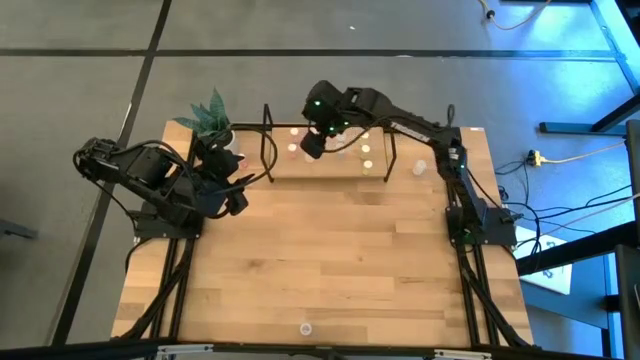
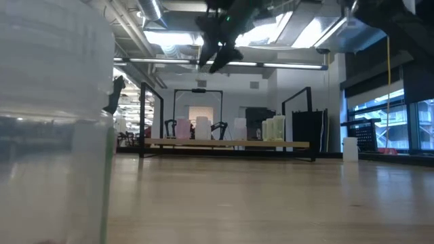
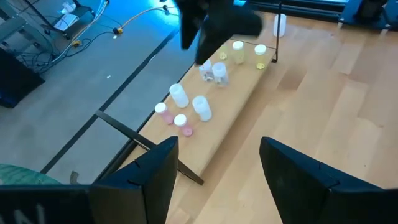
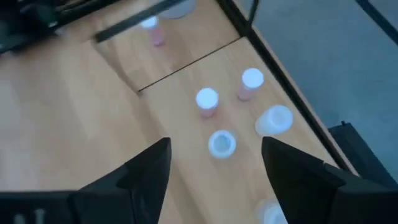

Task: Pick and place medicine bottles onto shelf by color
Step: Put the pink pill bottle on the shelf aligned with the other pink pill bottles

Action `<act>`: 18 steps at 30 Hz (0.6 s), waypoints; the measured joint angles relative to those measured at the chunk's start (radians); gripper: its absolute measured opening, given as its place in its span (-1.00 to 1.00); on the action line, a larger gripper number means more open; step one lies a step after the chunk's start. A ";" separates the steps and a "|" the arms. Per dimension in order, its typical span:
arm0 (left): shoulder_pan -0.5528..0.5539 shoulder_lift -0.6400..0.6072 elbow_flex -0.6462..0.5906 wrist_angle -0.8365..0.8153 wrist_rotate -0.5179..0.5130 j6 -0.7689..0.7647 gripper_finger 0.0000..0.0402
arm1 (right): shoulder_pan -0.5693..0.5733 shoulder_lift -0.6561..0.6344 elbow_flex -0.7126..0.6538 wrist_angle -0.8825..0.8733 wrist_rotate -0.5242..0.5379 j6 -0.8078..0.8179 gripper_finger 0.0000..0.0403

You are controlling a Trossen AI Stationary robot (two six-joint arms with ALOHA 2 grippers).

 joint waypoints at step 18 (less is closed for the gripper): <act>0.000 0.000 0.000 0.000 0.016 0.000 0.10 | 0.254 -0.290 -0.001 -0.307 0.089 -0.195 0.25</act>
